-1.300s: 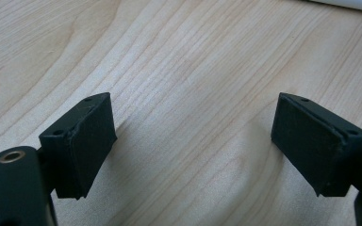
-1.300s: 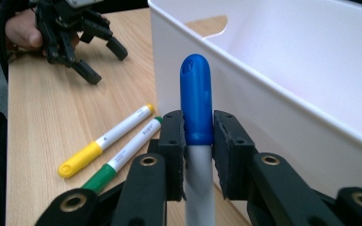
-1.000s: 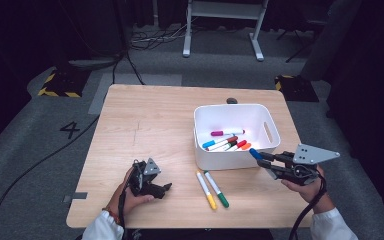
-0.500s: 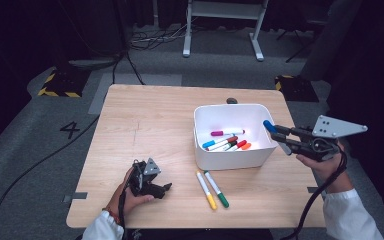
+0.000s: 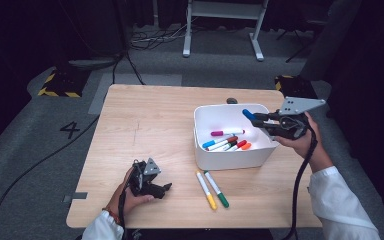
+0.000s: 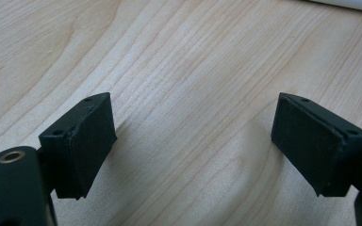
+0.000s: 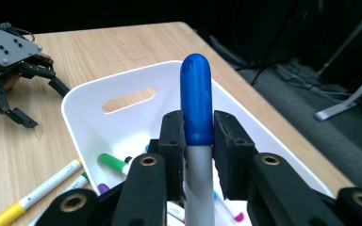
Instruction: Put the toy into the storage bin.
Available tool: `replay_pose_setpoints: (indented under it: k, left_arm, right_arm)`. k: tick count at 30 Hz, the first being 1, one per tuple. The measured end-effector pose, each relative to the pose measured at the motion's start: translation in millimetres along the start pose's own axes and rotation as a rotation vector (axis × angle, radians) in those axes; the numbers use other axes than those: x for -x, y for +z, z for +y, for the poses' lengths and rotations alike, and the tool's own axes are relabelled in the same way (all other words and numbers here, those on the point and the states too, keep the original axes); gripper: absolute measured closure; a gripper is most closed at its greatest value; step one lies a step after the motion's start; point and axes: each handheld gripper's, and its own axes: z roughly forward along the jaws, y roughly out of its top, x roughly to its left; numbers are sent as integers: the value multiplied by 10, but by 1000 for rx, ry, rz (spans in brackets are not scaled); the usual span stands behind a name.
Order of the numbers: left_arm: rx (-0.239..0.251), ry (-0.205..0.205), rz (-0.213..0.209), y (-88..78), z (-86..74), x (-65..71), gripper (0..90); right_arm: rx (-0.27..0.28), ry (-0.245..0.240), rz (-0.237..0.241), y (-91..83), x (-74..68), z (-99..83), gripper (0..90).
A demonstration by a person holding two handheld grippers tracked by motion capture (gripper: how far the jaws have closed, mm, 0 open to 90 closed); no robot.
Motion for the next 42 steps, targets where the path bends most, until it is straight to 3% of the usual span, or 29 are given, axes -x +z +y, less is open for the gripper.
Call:
replay_pose_setpoints:
  k: [6,8,13,21,22,34,37,42]
  left_arm:
    - [0,0,0,0,0,0,144]
    - [0,-1,0,0,0,0,144]
    - [0,0,1,0,0,1,144]
    - [1,0,1,0,0,0,145]
    - [0,0,0,0,0,1,144]
    - [-2,-1,1,-3,0,1,145]
    - [-2,-1,1,-2,0,1,144]
    - [-2,-1,1,-3,-1,1,145]
  right_arm:
    - [-121,-8,44,327,46,-83,749]
    - [-161,12,74,433,67,-134,749]
    - [-318,-35,140,621,12,-202,749]
    - [-415,-86,231,729,-133,-243,744]
    - [-423,-89,247,742,-148,-247,745]
    - [-426,-76,222,769,-163,-238,740]
    - [-427,-69,197,776,-161,-234,648]
    - [-401,-47,174,753,-144,-238,581]
